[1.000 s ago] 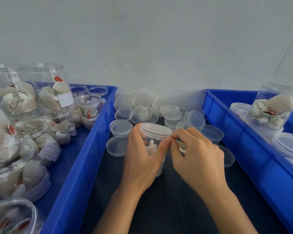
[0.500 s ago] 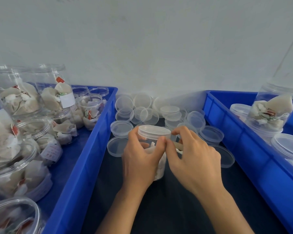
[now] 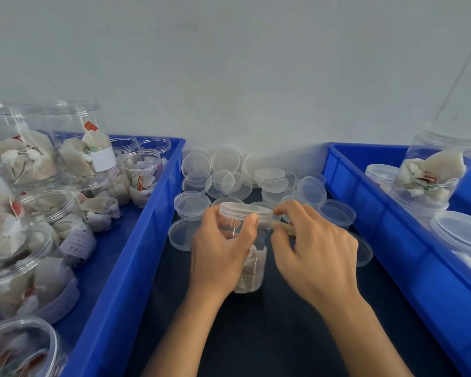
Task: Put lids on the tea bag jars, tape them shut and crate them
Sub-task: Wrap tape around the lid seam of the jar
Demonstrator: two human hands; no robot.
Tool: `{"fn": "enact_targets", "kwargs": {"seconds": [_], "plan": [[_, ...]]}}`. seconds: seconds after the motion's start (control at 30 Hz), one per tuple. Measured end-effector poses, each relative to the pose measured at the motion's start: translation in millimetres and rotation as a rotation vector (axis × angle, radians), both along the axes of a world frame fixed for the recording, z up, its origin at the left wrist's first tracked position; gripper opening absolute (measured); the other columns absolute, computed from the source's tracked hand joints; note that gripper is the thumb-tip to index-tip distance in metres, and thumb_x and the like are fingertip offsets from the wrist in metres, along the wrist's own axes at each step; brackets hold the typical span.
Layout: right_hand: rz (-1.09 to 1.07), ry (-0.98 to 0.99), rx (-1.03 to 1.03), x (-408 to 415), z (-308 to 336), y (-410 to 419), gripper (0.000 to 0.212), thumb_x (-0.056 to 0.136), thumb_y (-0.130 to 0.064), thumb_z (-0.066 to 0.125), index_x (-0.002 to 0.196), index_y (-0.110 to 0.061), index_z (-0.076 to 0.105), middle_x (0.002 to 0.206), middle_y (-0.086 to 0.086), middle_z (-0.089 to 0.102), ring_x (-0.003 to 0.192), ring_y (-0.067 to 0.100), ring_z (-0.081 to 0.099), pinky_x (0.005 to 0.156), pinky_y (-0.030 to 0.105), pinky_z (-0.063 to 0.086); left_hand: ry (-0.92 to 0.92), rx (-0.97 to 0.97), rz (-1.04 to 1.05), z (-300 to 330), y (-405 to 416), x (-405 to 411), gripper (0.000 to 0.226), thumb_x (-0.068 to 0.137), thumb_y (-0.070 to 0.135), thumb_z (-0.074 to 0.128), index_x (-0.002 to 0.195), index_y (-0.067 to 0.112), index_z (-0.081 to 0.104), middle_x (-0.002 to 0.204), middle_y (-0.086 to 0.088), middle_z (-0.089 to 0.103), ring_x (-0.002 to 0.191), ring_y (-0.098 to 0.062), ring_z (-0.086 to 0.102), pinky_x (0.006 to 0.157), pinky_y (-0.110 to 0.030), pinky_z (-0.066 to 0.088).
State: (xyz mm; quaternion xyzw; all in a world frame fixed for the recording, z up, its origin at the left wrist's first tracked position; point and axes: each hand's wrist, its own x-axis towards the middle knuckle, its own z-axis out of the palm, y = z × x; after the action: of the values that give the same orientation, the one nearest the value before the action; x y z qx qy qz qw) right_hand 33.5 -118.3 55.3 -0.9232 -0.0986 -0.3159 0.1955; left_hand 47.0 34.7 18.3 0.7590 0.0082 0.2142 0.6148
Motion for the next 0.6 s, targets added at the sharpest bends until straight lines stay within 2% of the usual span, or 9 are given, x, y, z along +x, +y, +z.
{"fn": "enact_targets", "kwargs": {"seconds": [0.17, 0.23, 0.33, 0.43, 0.5, 0.6], "plan": [[-0.008, 0.038, 0.002, 0.4, 0.3, -2.2, 0.035, 0.094, -0.041, 0.039, 0.109, -0.030, 0.068, 0.079, -0.017, 0.061, 0.053, -0.001, 0.047, 0.048, 0.020, 0.020, 0.043, -0.028, -0.100, 1.4, 3.8, 0.3, 0.056, 0.075, 0.076, 0.059, 0.113, 0.036, 0.064, 0.101, 0.023, 0.074, 0.092, 0.005, 0.071, 0.072, -0.009, 0.051], [-0.005, 0.061, -0.006, 0.9, 0.2, -2.4, 0.035, 0.094, -0.041, 0.039, 0.113, -0.031, 0.068, 0.080, -0.018, 0.060, 0.054, 0.000, 0.049, 0.048, 0.022, 0.022, 0.062, -0.036, -0.141, 0.5, 5.6, 1.2, 0.058, 0.076, 0.076, 0.059, 0.114, 0.033, 0.066, 0.102, 0.018, 0.076, 0.094, 0.002, 0.072, 0.076, -0.014, 0.054], [0.002, 0.084, -0.019, 0.8, 0.1, -3.2, 0.040, 0.093, -0.042, 0.036, 0.115, -0.033, 0.068, 0.080, -0.018, 0.058, 0.058, 0.003, 0.052, 0.049, 0.024, 0.026, 0.098, -0.057, -0.196, -1.7, 7.3, 3.0, 0.059, 0.078, 0.075, 0.060, 0.117, 0.031, 0.067, 0.105, 0.012, 0.077, 0.099, -0.003, 0.073, 0.088, -0.031, 0.058], [0.017, 0.111, -0.016, -0.1, 0.5, -4.2, 0.043, 0.092, -0.045, 0.032, 0.116, -0.035, 0.066, 0.081, -0.018, 0.058, 0.061, 0.005, 0.054, 0.051, 0.025, 0.028, 0.113, -0.080, -0.237, -2.4, 8.7, 2.5, 0.057, 0.081, 0.076, 0.061, 0.118, 0.033, 0.067, 0.108, 0.012, 0.076, 0.102, -0.004, 0.073, 0.089, -0.033, 0.057], [0.027, 0.126, -0.014, -0.2, 0.2, -4.6, 0.045, 0.091, -0.046, 0.030, 0.117, -0.036, 0.065, 0.081, -0.017, 0.057, 0.063, 0.006, 0.055, 0.052, 0.026, 0.029, 0.129, -0.111, -0.285, -3.7, 9.3, 1.3, 0.058, 0.081, 0.076, 0.066, 0.121, 0.035, 0.065, 0.112, 0.011, 0.076, 0.105, -0.006, 0.073, 0.091, -0.037, 0.059], [0.027, 0.150, -0.023, 0.0, -0.8, -5.5, 0.043, 0.094, -0.046, 0.031, 0.121, -0.037, 0.063, 0.084, -0.017, 0.056, 0.067, 0.007, 0.056, 0.053, 0.027, 0.029, 0.147, -0.145, -0.300, -5.3, 6.7, 1.8, 0.071, 0.070, 0.072, 0.082, 0.126, 0.037, 0.056, 0.116, 0.009, 0.075, 0.108, -0.011, 0.074, 0.093, -0.045, 0.063]]}}
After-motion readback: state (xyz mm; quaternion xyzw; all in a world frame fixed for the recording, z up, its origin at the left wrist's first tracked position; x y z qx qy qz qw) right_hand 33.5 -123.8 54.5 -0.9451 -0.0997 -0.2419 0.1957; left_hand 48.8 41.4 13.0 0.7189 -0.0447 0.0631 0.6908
